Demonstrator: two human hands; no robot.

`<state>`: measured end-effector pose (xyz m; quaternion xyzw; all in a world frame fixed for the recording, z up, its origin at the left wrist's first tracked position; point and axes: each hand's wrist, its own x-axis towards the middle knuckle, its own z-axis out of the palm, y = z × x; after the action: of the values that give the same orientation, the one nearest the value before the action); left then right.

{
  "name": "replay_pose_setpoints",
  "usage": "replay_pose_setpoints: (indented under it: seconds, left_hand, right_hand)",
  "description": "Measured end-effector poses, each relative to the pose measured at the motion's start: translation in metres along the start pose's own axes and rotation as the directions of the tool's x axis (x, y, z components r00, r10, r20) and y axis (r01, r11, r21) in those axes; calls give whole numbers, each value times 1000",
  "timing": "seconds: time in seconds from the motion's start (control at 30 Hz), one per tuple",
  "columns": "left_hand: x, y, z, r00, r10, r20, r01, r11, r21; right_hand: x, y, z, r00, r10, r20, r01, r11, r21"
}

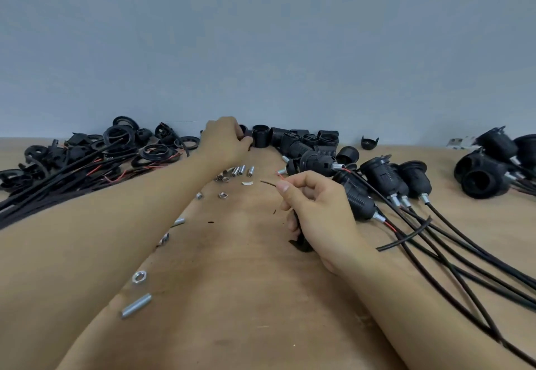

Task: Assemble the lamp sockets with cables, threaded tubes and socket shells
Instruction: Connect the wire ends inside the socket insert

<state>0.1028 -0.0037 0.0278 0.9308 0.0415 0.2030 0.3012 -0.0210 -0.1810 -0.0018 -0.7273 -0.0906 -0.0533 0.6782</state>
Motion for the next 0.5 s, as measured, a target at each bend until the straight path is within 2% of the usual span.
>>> replay_pose_setpoints:
  seconds: [0.03, 0.07, 0.1, 0.13, 0.17, 0.2, 0.27, 0.37, 0.5]
  left_hand:
    - [-11, 10, -10, 993, -116, -30, 104, 960, -259]
    - [-27, 22, -21, 973, -230, 25, 203, 796, -570]
    - [-47, 32, -31, 949, -273, 156, 285, 537, -794]
    - [-69, 38, -38, 930, -237, 281, 345, 298, -890]
    - [-93, 40, -42, 914, -174, 367, 391, 136, -910]
    - [-116, 40, -42, 899, -109, 424, 431, 56, -901]
    - [-152, 37, -39, 868, -43, 495, 496, 27, -868]
    - [-163, 23, -33, 849, -66, 525, 526, 11, -850]
    - [-150, 12, -35, 862, 0, 507, 506, 58, -861]
  right_hand:
    - [1, 0, 0, 999, -11, -33, 11, 1000, 6]
    - [1, 0, -1, 997, -26, -70, 27, 999, 21]
    - [2, -1, -1, 993, -45, -111, 50, 998, 45]
    - [2, -3, -2, 987, -63, -146, 75, 994, 75]
    - [2, -6, -3, 982, -82, -173, 101, 989, 105]
    - [1, -9, -3, 977, -105, -185, 130, 983, 128]
    - [-3, -14, -4, 973, -158, -168, 183, 972, 146]
    - [-11, -20, -1, 967, -235, -96, 246, 962, 116]
    - [-22, -29, 4, 926, -377, 27, 377, 926, 12]
